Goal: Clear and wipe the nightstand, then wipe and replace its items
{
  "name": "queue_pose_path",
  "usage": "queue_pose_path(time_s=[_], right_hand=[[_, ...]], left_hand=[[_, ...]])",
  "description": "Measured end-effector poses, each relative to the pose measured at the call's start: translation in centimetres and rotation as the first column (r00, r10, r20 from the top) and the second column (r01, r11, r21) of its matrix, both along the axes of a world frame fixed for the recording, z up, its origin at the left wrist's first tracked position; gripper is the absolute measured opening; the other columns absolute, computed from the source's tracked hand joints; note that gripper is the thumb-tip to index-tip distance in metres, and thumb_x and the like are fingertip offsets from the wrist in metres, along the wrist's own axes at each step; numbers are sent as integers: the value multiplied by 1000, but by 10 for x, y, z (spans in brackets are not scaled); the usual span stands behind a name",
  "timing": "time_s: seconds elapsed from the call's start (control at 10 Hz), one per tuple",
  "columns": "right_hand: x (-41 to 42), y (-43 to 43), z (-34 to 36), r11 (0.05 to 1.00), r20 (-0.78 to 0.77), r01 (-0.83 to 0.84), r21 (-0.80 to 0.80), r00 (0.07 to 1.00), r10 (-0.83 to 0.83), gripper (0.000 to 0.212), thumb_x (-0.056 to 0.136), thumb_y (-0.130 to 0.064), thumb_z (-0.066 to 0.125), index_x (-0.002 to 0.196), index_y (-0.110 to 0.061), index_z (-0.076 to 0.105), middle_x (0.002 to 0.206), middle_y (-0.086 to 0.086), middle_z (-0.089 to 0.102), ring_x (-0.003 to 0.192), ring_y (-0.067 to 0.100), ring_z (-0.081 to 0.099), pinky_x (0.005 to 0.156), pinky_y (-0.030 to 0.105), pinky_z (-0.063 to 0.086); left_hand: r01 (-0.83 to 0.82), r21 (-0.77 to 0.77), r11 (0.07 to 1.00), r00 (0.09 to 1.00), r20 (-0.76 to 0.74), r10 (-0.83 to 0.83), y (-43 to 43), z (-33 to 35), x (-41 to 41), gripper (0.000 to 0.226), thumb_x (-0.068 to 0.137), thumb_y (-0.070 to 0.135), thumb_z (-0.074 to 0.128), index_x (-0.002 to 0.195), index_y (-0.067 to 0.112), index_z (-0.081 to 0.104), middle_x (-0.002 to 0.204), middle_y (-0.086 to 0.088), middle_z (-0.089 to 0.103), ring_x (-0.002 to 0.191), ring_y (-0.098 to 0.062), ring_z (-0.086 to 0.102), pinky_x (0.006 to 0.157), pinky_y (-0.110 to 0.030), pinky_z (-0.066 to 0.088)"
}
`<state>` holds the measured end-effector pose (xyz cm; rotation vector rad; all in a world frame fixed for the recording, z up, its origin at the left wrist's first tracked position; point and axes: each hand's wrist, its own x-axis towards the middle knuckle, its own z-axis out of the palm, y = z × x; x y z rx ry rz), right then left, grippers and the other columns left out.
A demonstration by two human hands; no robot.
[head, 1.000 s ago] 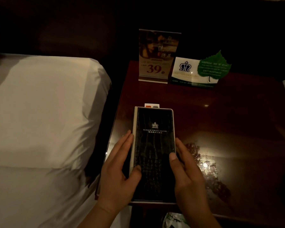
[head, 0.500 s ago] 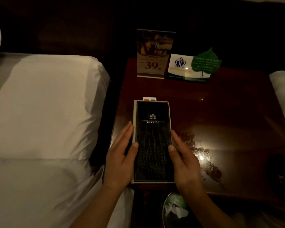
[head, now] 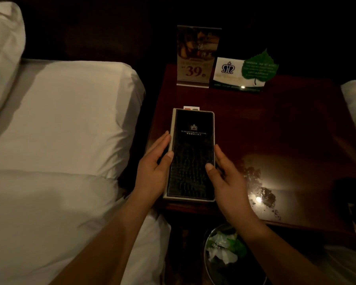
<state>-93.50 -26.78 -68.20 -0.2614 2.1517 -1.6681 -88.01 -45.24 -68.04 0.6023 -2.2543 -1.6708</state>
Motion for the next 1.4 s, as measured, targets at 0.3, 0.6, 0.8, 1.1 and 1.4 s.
queue_pose_path(time_s=[0.3, 0.6, 0.8, 1.1, 1.4], right_hand=[[-5, -1, -2, 1000, -17, -16, -13, 1000, 15, 57, 98, -31, 58, 151, -34, 36, 131, -14, 52, 121, -1, 51, 110, 39, 43], [3, -6, 2, 997, -102, 24, 69, 995, -17, 58, 99, -36, 55, 152, -31, 34, 149, -4, 47, 135, 13, 46, 112, 45, 42], [2, -7, 4, 1000, -78, 22, 15, 997, -21, 55, 100, -29, 56, 151, -30, 36, 152, -7, 45, 137, 11, 44, 113, 42, 41], [-2, -8, -3, 996, -44, 55, -64, 997, -58, 51, 99, -32, 57, 148, -33, 41, 134, -24, 54, 114, -11, 55, 96, 18, 50], [0, -12, 27, 993, 51, 118, 32, 992, -119, 46, 100, -35, 55, 144, -27, 46, 135, -5, 57, 107, 6, 61, 84, 23, 52]], left_hand=[[-21, -29, 999, 1000, -8, 21, -4, -7, -3, 43, 102, 11, 53, 145, 16, 50, 151, 6, 47, 142, -8, 43, 120, -32, 34], [30, -10, 999, 999, 27, -30, -5, 4, -2, 44, 104, 14, 51, 147, 14, 48, 155, 1, 45, 144, -10, 39, 121, -34, 32], [19, 12, 1000, 1000, -8, -19, -5, 2, -3, 43, 103, 12, 51, 146, 11, 48, 155, -2, 45, 143, -11, 40, 121, -33, 32], [-22, 60, 998, 999, -32, 24, -4, -4, -5, 42, 103, 15, 52, 145, 18, 51, 151, 2, 49, 138, -9, 46, 116, -33, 38], [-182, 515, 838, 982, 138, 129, -20, 37, 14, 52, 98, 13, 56, 149, 17, 44, 137, -1, 60, 114, -10, 61, 101, -30, 44]])
